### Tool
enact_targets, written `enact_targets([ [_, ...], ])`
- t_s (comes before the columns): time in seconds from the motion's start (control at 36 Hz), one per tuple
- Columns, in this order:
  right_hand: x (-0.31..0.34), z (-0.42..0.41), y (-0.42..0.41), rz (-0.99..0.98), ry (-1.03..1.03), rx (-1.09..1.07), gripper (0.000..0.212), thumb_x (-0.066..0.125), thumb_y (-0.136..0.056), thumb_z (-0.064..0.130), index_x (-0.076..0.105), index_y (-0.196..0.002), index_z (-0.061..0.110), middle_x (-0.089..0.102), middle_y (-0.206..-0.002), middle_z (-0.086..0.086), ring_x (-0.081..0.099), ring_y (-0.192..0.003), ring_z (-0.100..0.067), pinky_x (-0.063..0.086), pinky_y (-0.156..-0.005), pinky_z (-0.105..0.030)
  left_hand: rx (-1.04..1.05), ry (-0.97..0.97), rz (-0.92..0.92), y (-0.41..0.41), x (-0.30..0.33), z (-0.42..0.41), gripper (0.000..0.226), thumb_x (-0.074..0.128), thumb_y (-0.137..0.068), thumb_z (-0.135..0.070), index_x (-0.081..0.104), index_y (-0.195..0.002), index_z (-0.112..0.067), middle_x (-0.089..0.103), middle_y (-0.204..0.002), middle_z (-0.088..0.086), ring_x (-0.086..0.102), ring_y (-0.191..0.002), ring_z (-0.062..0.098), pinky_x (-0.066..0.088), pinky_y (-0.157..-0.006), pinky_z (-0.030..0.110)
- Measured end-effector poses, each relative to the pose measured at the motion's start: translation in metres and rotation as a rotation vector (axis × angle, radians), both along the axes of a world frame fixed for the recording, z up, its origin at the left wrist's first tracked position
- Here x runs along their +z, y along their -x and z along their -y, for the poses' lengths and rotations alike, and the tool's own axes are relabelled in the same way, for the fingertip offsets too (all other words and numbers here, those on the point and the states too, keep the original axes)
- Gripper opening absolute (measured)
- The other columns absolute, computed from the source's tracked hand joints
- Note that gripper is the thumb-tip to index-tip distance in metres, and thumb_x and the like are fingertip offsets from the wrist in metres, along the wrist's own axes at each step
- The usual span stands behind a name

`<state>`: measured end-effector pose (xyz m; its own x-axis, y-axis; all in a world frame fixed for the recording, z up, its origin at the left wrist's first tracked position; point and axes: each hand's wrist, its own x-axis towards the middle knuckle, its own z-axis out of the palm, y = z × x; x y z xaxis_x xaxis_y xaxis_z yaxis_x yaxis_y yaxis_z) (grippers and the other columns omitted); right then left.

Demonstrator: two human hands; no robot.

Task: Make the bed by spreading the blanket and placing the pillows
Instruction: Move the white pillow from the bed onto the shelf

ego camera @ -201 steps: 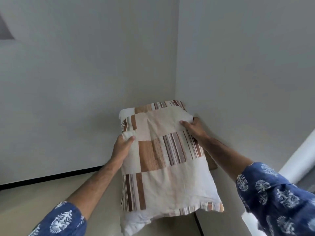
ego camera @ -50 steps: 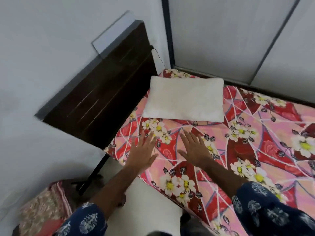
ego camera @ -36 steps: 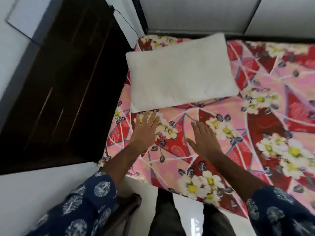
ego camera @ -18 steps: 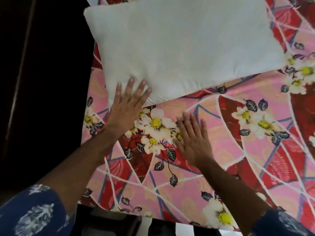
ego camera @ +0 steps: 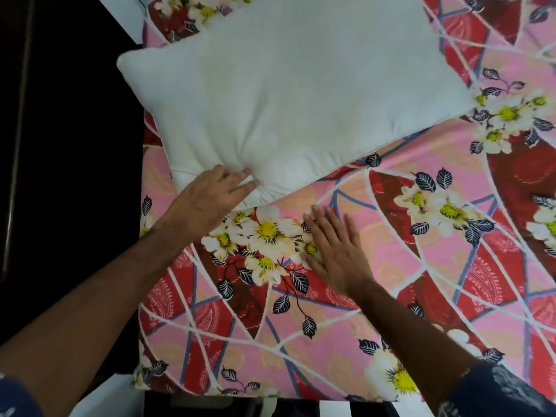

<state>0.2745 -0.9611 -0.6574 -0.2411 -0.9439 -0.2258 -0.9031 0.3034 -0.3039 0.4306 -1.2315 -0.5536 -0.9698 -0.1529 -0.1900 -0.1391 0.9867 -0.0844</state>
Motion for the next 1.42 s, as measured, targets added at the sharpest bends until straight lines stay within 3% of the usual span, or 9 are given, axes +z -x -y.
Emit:
enact_targets([
  [0.19, 0.050, 0.003, 0.011, 1.051, 0.437, -0.805, 0.051, 0.045, -0.104, 0.047, 0.037, -0.150, 0.026, 0.056, -0.141, 0.001, 0.056, -0.129, -0.013, 0.050, -0.103, -0.035, -0.102, -0.193, -0.114, 0.028, 0.036, -0.123, 0.053, 0.061, -0.068, 0.004, 0.065, -0.121, -0.003, 0.069, -0.110, 0.016, 0.061, -0.084, 0.029, 0.058, -0.066, 0.039],
  [0.33, 0.074, -0.047, 0.047, 1.409, 0.556, -1.284, 0.049, 0.032, -0.103, 0.061, 0.058, -0.135, 0.034, 0.067, -0.135, 0.007, 0.063, -0.126, -0.017, 0.056, -0.099, -0.035, -0.176, -0.237, -0.096, 0.053, 0.048, -0.248, 0.039, 0.038, -0.076, -0.005, 0.071, -0.092, -0.018, 0.065, -0.077, 0.000, 0.059, -0.068, 0.018, 0.047, -0.052, 0.029],
  [0.42, 0.078, -0.079, 0.068, 1.343, 0.344, -1.282, 0.065, 0.053, -0.092, 0.071, 0.051, -0.145, 0.033, 0.061, -0.142, 0.006, 0.062, -0.127, -0.017, 0.050, -0.107, -0.048, -0.239, -0.239, -0.022, 0.060, 0.050, -0.313, 0.026, 0.049, -0.077, -0.013, 0.071, -0.087, -0.024, 0.060, -0.071, -0.005, 0.057, -0.064, 0.015, 0.040, -0.049, 0.026],
  [0.53, 0.085, -0.097, 0.086, 1.205, 0.257, -1.145, 0.021, 0.058, -0.100, 0.040, 0.060, -0.117, 0.028, 0.077, -0.101, 0.012, 0.075, -0.087, -0.005, 0.060, -0.067, -0.022, -0.232, -0.343, 0.032, 0.069, 0.040, -0.340, 0.031, 0.046, -0.078, -0.025, 0.070, -0.099, -0.027, 0.063, -0.077, -0.008, 0.060, -0.066, 0.014, 0.042, -0.056, 0.027],
  [0.64, 0.081, -0.104, 0.096, 1.207, 0.212, -1.103, 0.014, 0.057, -0.102, 0.036, 0.062, -0.113, 0.027, 0.077, -0.103, 0.010, 0.075, -0.092, -0.005, 0.060, -0.074, -0.023, -0.094, -0.354, -0.183, 0.077, 0.010, -0.296, 0.037, 0.050, -0.088, -0.032, 0.070, -0.118, -0.024, 0.069, -0.124, 0.003, 0.067, -0.099, 0.022, 0.045, -0.080, 0.036],
  [0.83, 0.070, -0.097, 0.098, 1.200, 0.186, -1.110, 0.050, 0.059, -0.099, 0.047, 0.046, -0.141, 0.021, 0.067, -0.123, 0.008, 0.070, -0.093, 0.005, 0.056, -0.068, -0.014, 0.475, -0.265, -0.167, 0.058, 0.002, -0.155, 0.069, 0.038, -0.099, -0.056, 0.018, -0.159, -0.029, 0.009, -0.169, 0.004, 0.009, -0.154, 0.031, 0.013, -0.119, 0.057],
  [0.92, 0.069, -0.096, 0.097, 1.184, 0.182, -1.134, 0.050, 0.058, -0.099, 0.051, 0.044, -0.139, 0.024, 0.065, -0.120, 0.014, 0.069, -0.094, 0.008, 0.053, -0.067, -0.011, 0.891, -0.384, -0.210, 0.048, -0.009, -0.118, 0.083, 0.042, -0.094, -0.069, 0.009, -0.160, -0.030, 0.005, -0.169, 0.005, 0.006, -0.154, 0.032, 0.009, -0.119, 0.055],
  [1.03, 0.070, -0.095, 0.094, 1.199, 0.174, -1.143, 0.047, 0.057, -0.098, 0.052, 0.044, -0.138, 0.030, 0.064, -0.113, 0.021, 0.068, -0.085, 0.012, 0.052, -0.065, -0.009, 1.306, -0.936, -0.378, 0.042, -0.019, -0.103, 0.094, 0.060, -0.078, -0.079, 0.041, -0.147, -0.018, 0.054, -0.145, 0.001, 0.052, -0.133, 0.018, 0.040, -0.114, 0.042],
  [1.42, 0.096, -0.155, 0.065, 1.074, 0.140, -1.209, 0.045, 0.069, -0.094, 0.039, 0.061, -0.132, 0.016, 0.072, -0.121, -0.004, 0.072, -0.102, -0.022, 0.061, -0.086, -0.038, 1.243, -1.117, -0.218, 0.022, 0.005, -0.139, 0.070, 0.072, -0.075, -0.071, 0.054, -0.125, -0.026, 0.069, -0.120, -0.007, 0.067, -0.109, 0.016, 0.051, -0.102, 0.043],
])
